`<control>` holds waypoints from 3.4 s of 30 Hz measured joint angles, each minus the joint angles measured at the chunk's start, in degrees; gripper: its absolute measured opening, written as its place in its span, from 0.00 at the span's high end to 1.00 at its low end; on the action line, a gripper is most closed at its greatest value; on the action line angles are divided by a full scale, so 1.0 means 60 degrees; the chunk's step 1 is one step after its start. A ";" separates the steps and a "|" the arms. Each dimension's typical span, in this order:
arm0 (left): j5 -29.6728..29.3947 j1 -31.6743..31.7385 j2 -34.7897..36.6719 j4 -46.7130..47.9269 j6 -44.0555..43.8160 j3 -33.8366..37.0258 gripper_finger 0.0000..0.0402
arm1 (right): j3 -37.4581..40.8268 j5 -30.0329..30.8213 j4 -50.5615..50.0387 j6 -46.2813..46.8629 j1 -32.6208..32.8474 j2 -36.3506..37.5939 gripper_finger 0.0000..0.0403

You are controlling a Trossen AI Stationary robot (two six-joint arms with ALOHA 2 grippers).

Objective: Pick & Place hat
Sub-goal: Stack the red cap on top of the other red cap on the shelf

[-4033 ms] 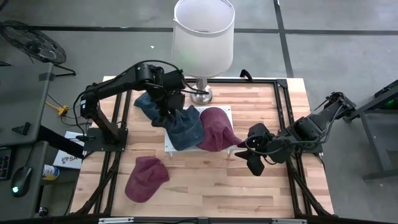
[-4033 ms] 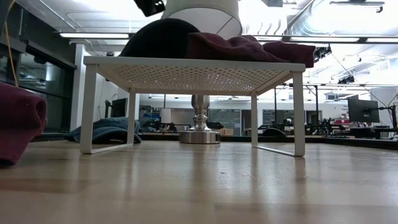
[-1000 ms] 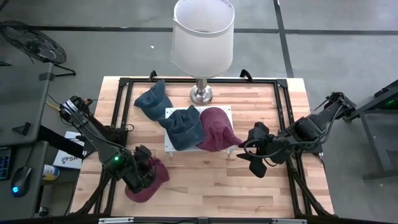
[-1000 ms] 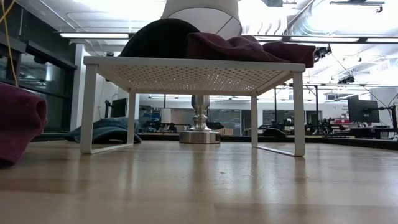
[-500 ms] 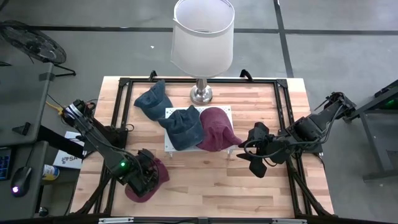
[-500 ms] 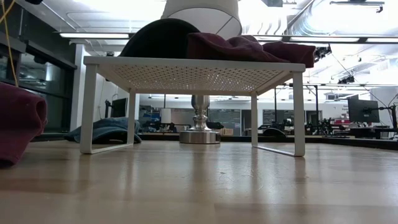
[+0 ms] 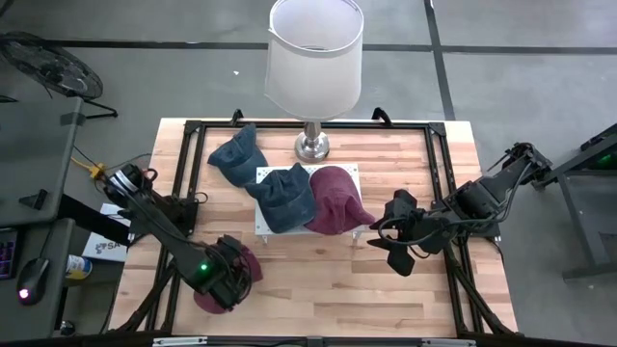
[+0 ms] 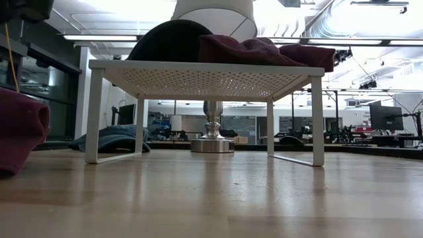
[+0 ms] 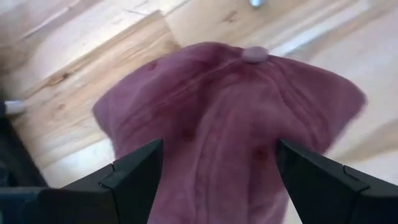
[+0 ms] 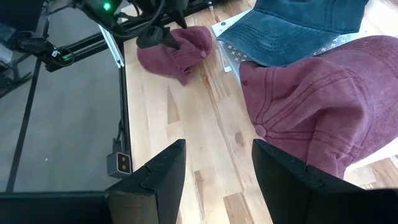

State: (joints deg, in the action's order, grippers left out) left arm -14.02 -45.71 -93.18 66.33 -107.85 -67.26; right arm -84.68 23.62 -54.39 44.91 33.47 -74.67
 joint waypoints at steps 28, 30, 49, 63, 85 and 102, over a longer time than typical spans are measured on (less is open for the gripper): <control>0.1051 0.0004 -0.0115 -0.2907 -0.0453 0.2166 0.24 | 0.0000 -0.0008 0.0000 0.0024 0.0000 0.0000 0.56; 0.1216 0.0004 -0.0115 -0.3132 -0.0659 0.2371 0.24 | 0.0000 -0.0008 0.0000 0.0027 0.0000 0.0000 0.56; 0.1920 0.0000 -0.0093 -0.3808 -0.1130 0.2664 0.70 | 0.0000 -0.0004 0.0000 0.0011 0.0000 0.0000 0.56; 0.2036 -0.0002 -0.0135 -0.3675 -0.0854 0.2419 0.98 | 0.0004 -0.0033 -0.0002 -0.0065 0.0000 0.0000 0.56; 0.0050 -0.0007 -0.0122 -0.1644 0.4889 -0.2325 0.99 | 0.0004 -0.0246 0.0000 -0.0431 0.0000 0.0000 0.56; -0.0542 0.1320 -0.0107 -0.3370 0.8794 -0.4263 0.99 | 0.0004 -0.0298 0.0107 -0.0493 -0.0004 0.0000 0.56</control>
State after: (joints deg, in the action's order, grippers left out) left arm -17.27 -37.79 -93.82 46.11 -55.09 -92.85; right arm -84.66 21.83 -53.75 41.95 33.45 -74.67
